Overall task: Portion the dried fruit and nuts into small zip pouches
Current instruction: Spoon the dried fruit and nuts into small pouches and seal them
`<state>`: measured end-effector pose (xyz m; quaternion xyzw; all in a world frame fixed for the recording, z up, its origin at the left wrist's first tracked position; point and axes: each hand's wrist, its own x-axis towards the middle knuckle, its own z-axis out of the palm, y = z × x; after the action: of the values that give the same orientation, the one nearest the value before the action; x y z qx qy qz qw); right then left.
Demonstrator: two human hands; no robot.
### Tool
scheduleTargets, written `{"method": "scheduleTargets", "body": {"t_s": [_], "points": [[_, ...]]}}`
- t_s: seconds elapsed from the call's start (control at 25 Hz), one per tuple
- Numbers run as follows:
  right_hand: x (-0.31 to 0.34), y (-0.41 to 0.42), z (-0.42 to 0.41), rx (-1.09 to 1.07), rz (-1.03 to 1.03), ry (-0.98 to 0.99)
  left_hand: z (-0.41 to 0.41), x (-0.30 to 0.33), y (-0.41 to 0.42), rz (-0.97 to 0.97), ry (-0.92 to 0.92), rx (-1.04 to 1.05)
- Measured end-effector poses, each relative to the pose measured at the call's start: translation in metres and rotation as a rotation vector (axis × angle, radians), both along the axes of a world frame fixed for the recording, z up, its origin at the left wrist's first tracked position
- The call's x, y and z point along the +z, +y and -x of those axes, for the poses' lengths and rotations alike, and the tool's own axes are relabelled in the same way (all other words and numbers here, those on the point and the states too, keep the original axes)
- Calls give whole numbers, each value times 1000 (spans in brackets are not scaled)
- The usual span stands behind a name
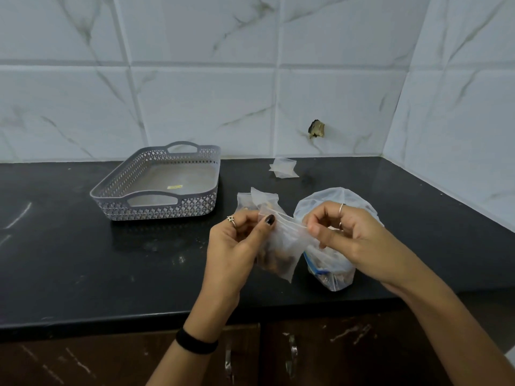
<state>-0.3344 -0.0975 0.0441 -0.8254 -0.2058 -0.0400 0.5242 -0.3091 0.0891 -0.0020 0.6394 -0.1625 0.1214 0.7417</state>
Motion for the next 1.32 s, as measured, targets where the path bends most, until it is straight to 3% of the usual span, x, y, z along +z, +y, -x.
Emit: {"method": "scheduleTargets", "body": {"t_s": [0.16,0.32,0.56,0.92,1.12,1.32], "points": [[-7,8,-2,-158,-5,-66,1,1,-3,59,78,-21],[-8,16,-2,-181,86,-97,6,3,-8,6,32,6],[-10,22,-5,-218,-58,-79,18,8,-8,4,33,-34],[-9,27,2,-211,9,-134,22,8,-3,0,37,-44],[-16,26,7,-252,-53,-63,25,3,4,118,84,-71],[-17,27,11,-177,-181,99,27,-10,18,88,127,-153]]}}
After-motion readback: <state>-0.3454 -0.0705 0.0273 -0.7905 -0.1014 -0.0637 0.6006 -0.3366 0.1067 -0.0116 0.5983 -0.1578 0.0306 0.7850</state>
